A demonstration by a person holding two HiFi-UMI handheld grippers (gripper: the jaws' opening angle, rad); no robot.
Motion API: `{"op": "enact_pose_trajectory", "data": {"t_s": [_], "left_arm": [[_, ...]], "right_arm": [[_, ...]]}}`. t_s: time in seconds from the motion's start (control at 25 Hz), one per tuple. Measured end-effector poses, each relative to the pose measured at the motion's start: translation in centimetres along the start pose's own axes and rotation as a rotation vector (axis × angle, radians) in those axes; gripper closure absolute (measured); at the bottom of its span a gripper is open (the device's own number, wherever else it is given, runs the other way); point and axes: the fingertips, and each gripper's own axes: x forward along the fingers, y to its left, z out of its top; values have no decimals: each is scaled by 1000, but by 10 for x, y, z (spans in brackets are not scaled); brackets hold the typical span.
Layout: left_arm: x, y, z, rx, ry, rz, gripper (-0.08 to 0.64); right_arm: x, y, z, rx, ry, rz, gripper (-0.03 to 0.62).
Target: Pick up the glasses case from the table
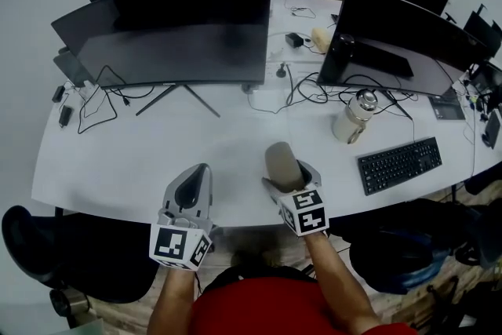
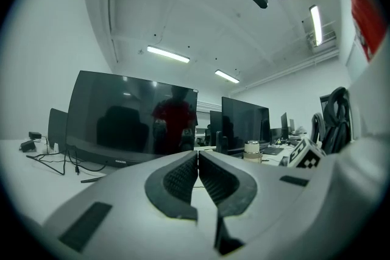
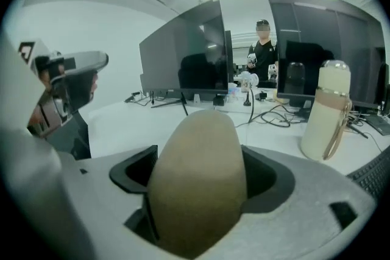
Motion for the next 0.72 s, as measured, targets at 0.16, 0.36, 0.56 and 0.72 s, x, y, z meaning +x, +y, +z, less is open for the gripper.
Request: {"op": "enact_pose_trajectory", "data": {"t_s": [0.16,0.36,0.56,0.72], "left_arm": [[-6,1,8,4,-8,-7,549],[-14,-3,23,26,-27,-22,549],[-21,-11,36,52,-47,-51,549],[-26,-13,44,52,-59,-62,549]], "right_arm": [[-37,8,45,-6,-111,-2,181],[-81,18,83,4,-227,3,181],[-116,27,103,52,-310,26,183],[-137,32,114,37,-349,15,184]]}}
